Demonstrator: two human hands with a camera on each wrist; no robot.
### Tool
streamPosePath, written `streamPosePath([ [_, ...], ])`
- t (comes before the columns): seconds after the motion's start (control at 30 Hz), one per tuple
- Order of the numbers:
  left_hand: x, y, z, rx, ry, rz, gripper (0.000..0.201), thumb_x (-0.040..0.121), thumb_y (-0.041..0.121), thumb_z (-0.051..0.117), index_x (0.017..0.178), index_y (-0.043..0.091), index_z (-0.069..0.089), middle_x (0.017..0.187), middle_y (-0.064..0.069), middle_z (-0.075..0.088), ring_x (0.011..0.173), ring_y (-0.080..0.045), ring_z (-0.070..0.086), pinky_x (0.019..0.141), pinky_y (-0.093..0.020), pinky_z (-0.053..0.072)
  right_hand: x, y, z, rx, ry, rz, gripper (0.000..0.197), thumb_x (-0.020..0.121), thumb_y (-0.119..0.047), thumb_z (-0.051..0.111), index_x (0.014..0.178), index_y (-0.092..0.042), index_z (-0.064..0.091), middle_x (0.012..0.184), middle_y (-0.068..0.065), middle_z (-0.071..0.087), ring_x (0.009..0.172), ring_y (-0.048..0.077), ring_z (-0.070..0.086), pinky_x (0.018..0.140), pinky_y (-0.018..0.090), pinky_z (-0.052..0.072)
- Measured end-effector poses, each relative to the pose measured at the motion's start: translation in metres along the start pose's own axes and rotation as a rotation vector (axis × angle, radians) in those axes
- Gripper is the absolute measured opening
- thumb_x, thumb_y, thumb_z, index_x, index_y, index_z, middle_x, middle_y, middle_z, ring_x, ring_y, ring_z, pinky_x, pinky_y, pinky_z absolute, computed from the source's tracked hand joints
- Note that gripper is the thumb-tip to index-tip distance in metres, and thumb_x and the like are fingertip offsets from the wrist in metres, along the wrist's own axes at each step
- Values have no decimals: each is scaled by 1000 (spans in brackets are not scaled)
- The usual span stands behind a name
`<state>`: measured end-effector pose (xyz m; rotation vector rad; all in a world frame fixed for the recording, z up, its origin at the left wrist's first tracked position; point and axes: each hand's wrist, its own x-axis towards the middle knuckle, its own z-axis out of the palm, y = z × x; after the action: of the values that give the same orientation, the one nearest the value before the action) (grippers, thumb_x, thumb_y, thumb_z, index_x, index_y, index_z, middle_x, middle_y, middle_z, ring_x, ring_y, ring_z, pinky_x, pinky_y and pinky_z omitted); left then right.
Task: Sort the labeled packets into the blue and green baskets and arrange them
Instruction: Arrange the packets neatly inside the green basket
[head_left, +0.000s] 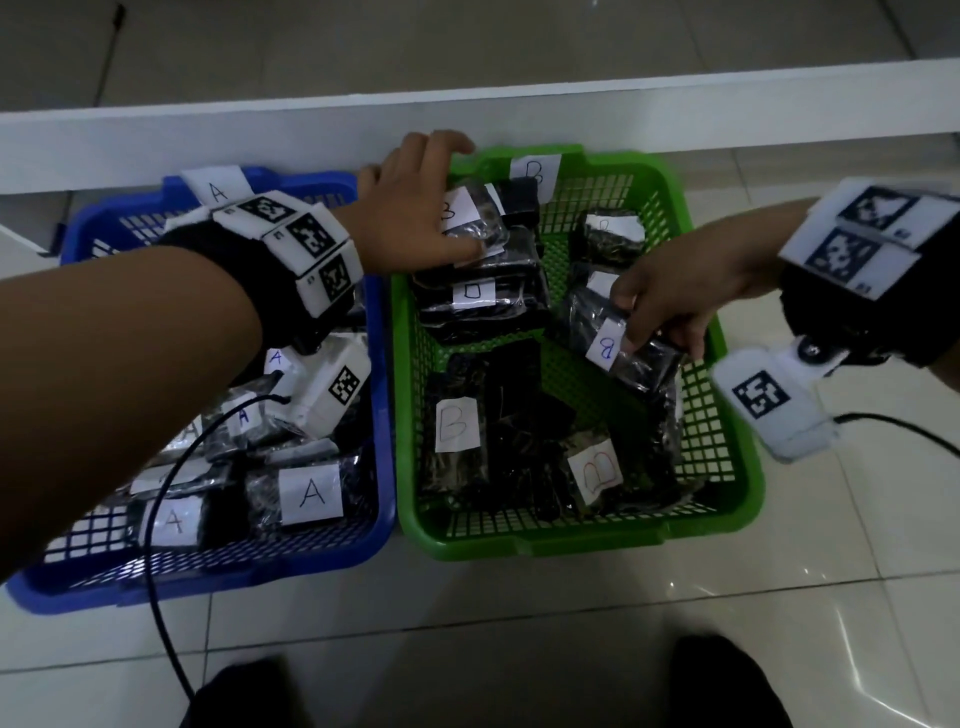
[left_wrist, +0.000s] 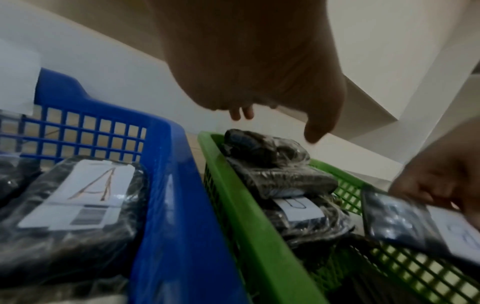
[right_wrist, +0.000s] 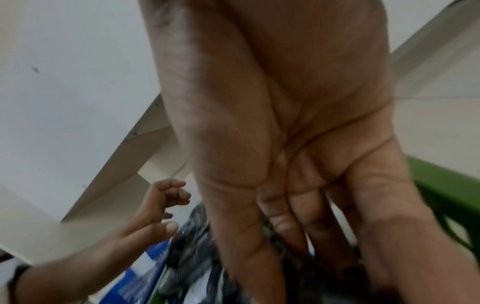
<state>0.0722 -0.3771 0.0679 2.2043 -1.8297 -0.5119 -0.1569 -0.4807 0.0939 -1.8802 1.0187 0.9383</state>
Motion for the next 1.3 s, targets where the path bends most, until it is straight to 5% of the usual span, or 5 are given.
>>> streamPosePath([
  [0.33,1,62,-16,-178,-269,224,63,83,40,68,139,24,44,121,7,55,100,-3,48,74,0,35,-25,-12,-38,230,-92,-277,23,74,-11,65,94,-2,59,72,12,66,59,18,59,51,24,53],
  [0.63,5,30,-76,-156,-517,-35,30,86,15,64,115,23,61,109,1,68,107,-22,60,101,-49,42,-14,-14,-43,234,321,-342,23,81,-5,67,104,-9,68,83,6,71,71,17,61,55,20,52],
  [0.83,3,-1,-56,-183,-490,-172,27,83,12,68,107,19,56,110,-7,67,108,-29,60,102,-48,42,14,-38,-44,-5,503,-363,22,81,-22,72,103,-20,71,99,4,71,92,14,61,84,27,44],
  [1.03,1,-1,-52,-123,-450,-149,27,84,24,68,109,24,57,107,1,66,101,-20,59,95,-35,41,48,-47,-28,-145,573,-379,20,82,-16,70,99,-10,61,93,4,63,79,14,53,57,17,34],
  [1.3,5,-4,-49,-140,-464,-143,39,83,23,70,116,28,49,109,-2,66,102,-24,61,98,-41,43,55,-8,6,45,823,-517,33,82,-20,70,107,-7,53,101,4,58,90,18,55,76,28,44],
])
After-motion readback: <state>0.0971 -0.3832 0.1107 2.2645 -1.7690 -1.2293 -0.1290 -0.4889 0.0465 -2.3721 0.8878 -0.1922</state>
